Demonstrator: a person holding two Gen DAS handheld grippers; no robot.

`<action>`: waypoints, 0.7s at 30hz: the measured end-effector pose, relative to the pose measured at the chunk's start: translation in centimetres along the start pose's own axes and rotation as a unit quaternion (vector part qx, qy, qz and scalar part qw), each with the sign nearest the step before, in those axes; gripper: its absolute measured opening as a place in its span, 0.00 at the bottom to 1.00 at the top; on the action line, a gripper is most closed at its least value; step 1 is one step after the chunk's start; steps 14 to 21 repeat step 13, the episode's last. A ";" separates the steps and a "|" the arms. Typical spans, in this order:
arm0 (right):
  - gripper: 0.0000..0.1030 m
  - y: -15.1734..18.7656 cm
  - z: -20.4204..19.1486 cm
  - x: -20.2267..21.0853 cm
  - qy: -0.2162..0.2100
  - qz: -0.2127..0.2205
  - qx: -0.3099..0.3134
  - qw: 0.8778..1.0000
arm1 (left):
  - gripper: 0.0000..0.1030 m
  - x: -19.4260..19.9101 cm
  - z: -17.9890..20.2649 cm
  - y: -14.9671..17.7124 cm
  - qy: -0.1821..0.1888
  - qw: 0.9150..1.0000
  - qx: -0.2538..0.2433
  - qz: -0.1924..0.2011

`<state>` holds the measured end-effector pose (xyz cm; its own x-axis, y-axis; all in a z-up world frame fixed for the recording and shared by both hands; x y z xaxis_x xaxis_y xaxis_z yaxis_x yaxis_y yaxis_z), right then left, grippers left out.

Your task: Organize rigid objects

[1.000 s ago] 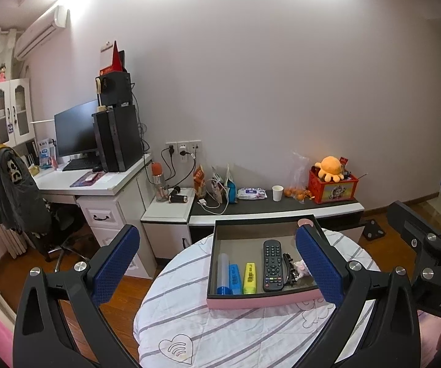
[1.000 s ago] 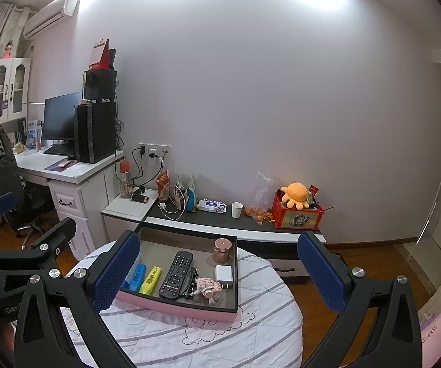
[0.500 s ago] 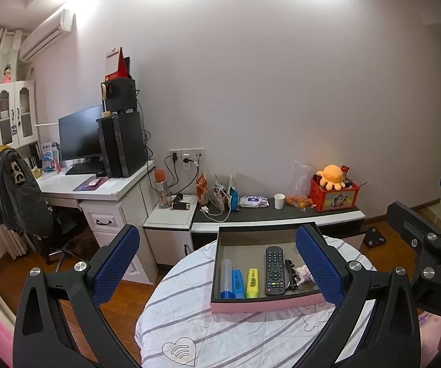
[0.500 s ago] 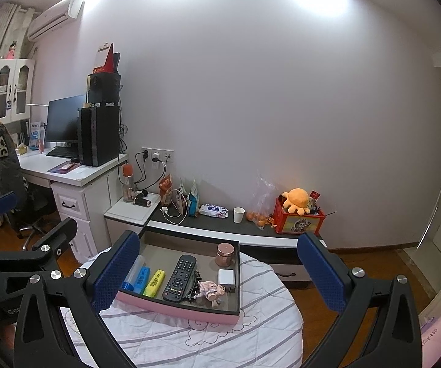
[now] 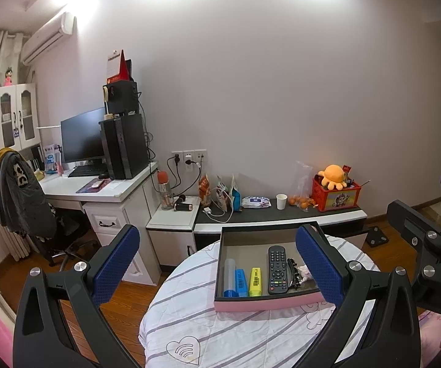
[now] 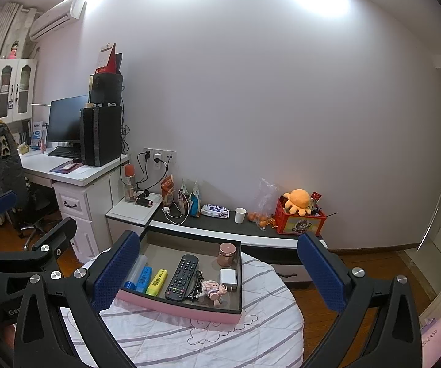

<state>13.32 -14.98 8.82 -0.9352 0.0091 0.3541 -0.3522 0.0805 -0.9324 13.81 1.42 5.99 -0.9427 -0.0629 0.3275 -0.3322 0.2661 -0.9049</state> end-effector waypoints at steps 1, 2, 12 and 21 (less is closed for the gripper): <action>1.00 0.0 0.0 0.0 0.000 0.000 0.000 1.000 | 1.00 0.0 0.0 0.0 -0.001 1.000 0.000 0.000; 1.00 0.0 0.0 0.0 -0.001 0.000 -0.001 1.000 | 1.00 0.1 0.1 0.0 -0.002 1.000 0.000 0.000; 1.00 0.0 0.0 0.7 -0.001 0.003 0.000 1.000 | 1.00 1.1 0.2 -0.2 -0.010 1.000 -0.002 0.004; 1.00 0.0 0.0 0.7 -0.001 0.003 -0.001 1.000 | 1.00 1.2 0.3 -0.2 -0.009 1.000 -0.001 0.004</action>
Point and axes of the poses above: each gripper's, at about its wrist camera, not at the fingertips, and x roughly against the way its jaws point, z to its right, y to its underside, the point moved 4 cm from there along -x, roughly the way its jaws point, and after that the axes turned 12 degrees about -x, right-handed, at the moved point
